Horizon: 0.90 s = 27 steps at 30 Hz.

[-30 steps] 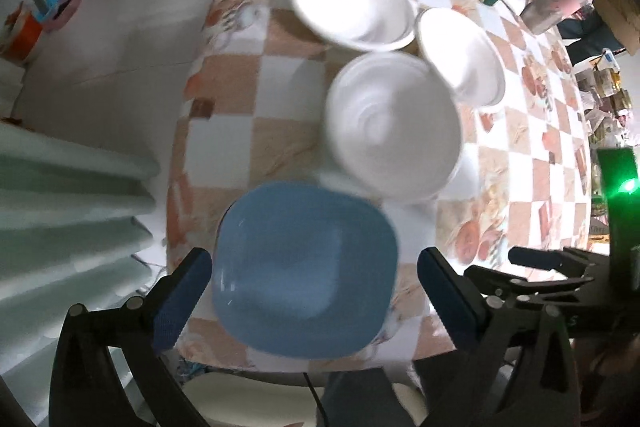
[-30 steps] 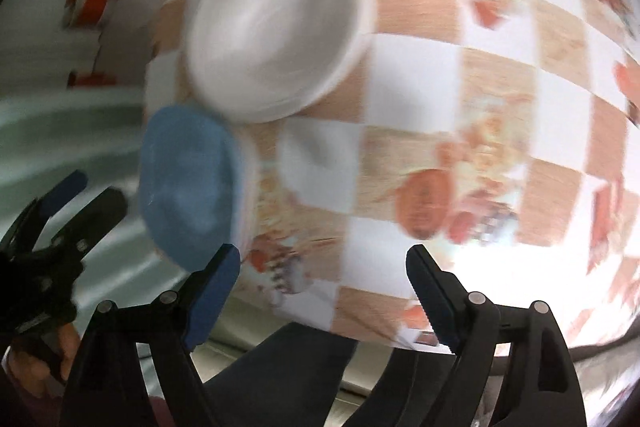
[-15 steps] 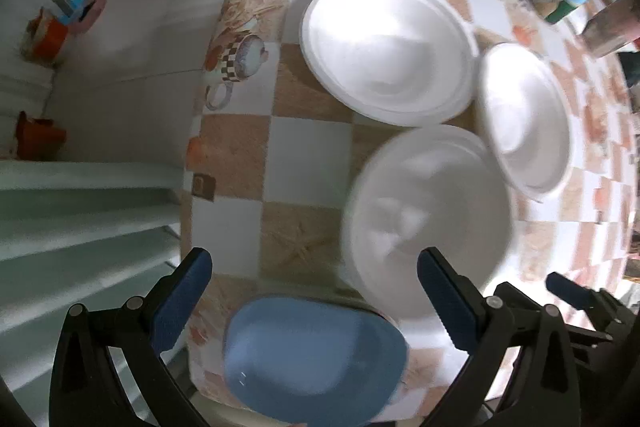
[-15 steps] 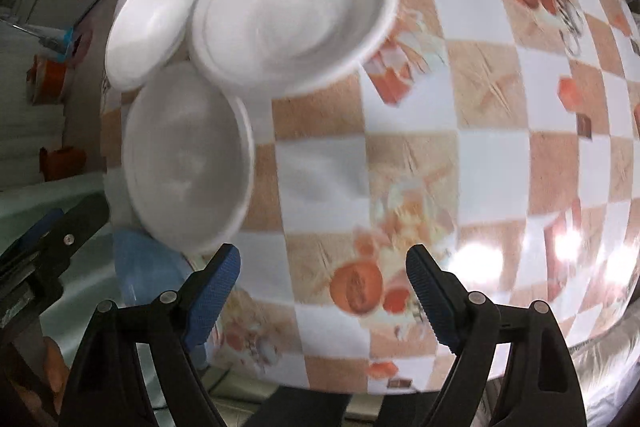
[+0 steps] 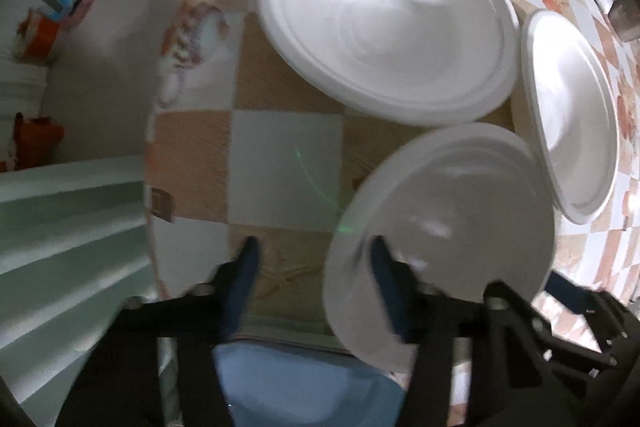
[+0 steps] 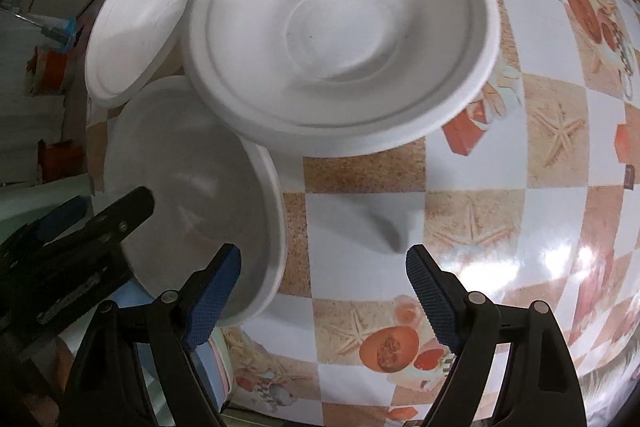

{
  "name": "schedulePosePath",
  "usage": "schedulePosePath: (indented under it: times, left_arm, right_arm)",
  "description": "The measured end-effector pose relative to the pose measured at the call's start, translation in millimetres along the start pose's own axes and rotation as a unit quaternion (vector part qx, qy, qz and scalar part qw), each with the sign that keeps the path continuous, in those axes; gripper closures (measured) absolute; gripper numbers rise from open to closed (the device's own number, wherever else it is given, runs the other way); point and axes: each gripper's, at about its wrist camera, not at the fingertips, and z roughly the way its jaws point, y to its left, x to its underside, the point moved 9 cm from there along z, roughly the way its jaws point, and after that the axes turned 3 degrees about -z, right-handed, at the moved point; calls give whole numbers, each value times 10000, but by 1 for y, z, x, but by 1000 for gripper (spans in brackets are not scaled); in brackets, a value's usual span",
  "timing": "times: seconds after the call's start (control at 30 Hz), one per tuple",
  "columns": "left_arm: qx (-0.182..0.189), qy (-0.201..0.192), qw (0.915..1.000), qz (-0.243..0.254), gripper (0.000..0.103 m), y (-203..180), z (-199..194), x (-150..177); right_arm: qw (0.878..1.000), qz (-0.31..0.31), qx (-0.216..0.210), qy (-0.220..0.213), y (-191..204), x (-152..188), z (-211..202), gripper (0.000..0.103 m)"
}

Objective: Organize plates and bowls
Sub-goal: 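Move the right gripper to a white bowl and grip its rim, then lift the white bowl with the right gripper and set it beside the plate stack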

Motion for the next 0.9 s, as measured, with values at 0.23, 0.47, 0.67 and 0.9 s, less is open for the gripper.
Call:
schedulePosePath:
  times: [0.23,0.47,0.67,0.9]
  left_arm:
    - [27,-8,9986,536,77,-37,0,15]
    - [-2,-51,9933,1152,77,-89,-12,43]
    - [16,35,9850,1723,76,-146,-13,87]
    - [183,174,9733,2283,72,-202,-8,121]
  right_arm:
    - [9977,-59,-664,102,9,0,1,78]
    - [9981,-262,-513,230,-17,21,-5,80]
    - [9989,-71,-397,256,-61,47,-19,80]
    - [9993,168,-23,319,-117,74,-26,80]
